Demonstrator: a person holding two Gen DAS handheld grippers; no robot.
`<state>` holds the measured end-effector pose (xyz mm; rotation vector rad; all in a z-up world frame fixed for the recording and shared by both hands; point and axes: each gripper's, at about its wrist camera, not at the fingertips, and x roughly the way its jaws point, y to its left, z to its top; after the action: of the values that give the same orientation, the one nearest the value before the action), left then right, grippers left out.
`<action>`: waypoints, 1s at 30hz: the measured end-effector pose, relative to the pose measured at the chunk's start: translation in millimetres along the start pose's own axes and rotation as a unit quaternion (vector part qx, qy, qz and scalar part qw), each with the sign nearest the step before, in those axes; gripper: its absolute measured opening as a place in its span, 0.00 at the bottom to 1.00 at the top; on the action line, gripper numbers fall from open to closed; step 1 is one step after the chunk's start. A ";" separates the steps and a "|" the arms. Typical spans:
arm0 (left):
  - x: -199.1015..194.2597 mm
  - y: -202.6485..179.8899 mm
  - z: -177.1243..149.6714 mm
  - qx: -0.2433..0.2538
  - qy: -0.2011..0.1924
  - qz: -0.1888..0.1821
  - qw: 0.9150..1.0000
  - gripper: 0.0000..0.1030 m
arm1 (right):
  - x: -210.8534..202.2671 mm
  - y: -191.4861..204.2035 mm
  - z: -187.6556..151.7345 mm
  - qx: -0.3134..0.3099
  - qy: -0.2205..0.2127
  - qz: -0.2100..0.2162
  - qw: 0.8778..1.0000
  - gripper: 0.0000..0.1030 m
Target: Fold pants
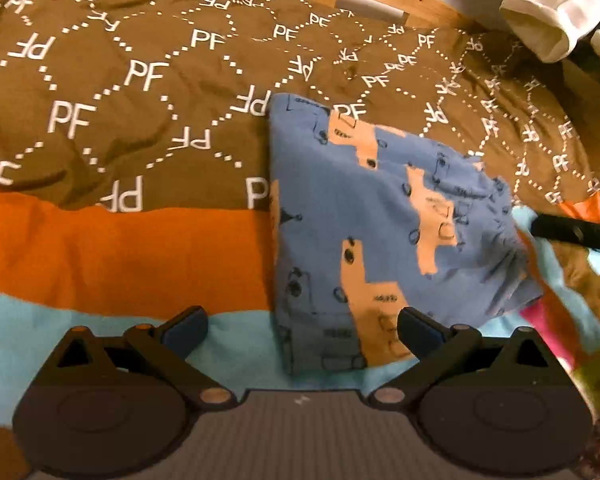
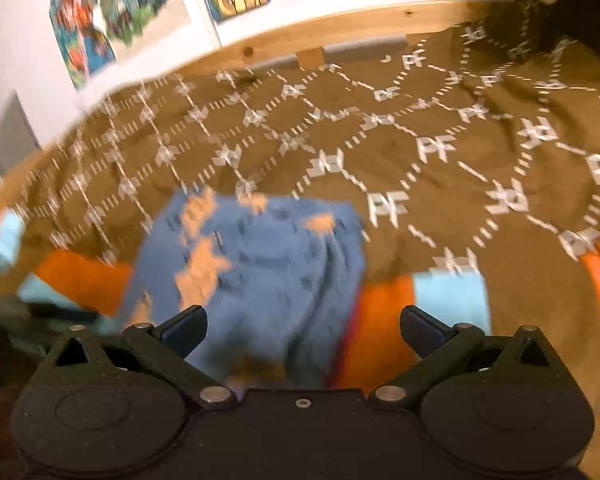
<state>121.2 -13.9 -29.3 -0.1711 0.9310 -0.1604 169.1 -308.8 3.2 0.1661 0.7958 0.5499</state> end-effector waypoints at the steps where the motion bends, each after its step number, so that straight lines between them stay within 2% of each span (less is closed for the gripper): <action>1: 1.7 2.4 2.2 -0.004 -0.001 -0.007 1.000 1.00 | 7.7 -6.7 9.0 0.007 0.002 0.019 1.000 0.99; 6: 6.8 12.6 4.8 -0.023 -0.002 -0.028 0.999 1.00 | 61.4 -41.0 38.5 0.034 0.044 0.065 0.996 0.99; 9: 6.5 15.0 3.7 -0.026 -0.002 -0.034 0.999 1.00 | 73.5 -45.0 42.9 0.020 0.052 0.082 0.995 0.97; 10: 6.2 14.5 3.2 -0.024 -0.001 -0.034 0.999 1.00 | 73.3 -43.4 42.7 0.013 0.051 0.081 0.995 0.93; 11: 6.5 13.6 3.4 -0.023 0.000 -0.034 0.999 0.99 | 72.0 -41.8 41.4 0.008 0.048 0.078 0.996 0.83; 14: 4.5 10.0 2.7 -0.019 0.005 -0.032 0.999 0.95 | 67.5 -41.8 36.5 0.008 0.040 0.080 0.996 0.61; 16: 2.8 8.8 3.1 -0.019 0.006 -0.035 0.999 0.87 | 66.5 -42.5 33.8 0.019 0.035 0.086 0.995 0.59; 19: 2.4 13.8 4.7 -0.037 0.009 -0.044 0.998 0.86 | 68.6 -43.5 34.8 0.026 0.032 0.086 0.995 0.61; 22: 3.9 20.2 7.3 -0.060 0.009 -0.056 0.997 0.83 | 73.8 -51.3 36.9 0.059 0.033 0.097 0.993 0.62; 23: 5.3 21.6 8.6 -0.065 0.008 -0.058 0.996 0.81 | 74.5 -52.3 36.7 0.065 0.032 0.098 0.993 0.58; 24: 7.3 22.0 10.2 -0.066 0.009 -0.054 0.996 0.72 | 73.7 -51.2 36.0 0.062 0.032 0.096 0.993 0.56; 25: 9.2 21.5 11.8 -0.065 0.012 -0.043 0.997 0.58 | 72.4 -48.5 34.9 0.052 0.032 0.089 0.994 0.50; 26: 11.0 20.2 13.7 -0.062 0.015 -0.033 0.997 0.51 | 70.7 -46.2 33.3 0.045 0.031 0.087 0.995 0.42; 28: 12.9 17.4 15.7 -0.061 0.019 -0.034 0.997 0.32 | 67.2 -40.9 29.3 0.042 0.024 0.084 0.995 0.36; 30: 12.7 11.4 15.8 -0.057 0.019 -0.024 0.998 0.29 | 62.2 -33.1 26.5 0.031 0.012 0.071 0.997 0.33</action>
<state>142.2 -4.3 -32.4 -0.2972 0.9758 -0.1546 236.8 -302.5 -29.0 0.2755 0.8302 0.6621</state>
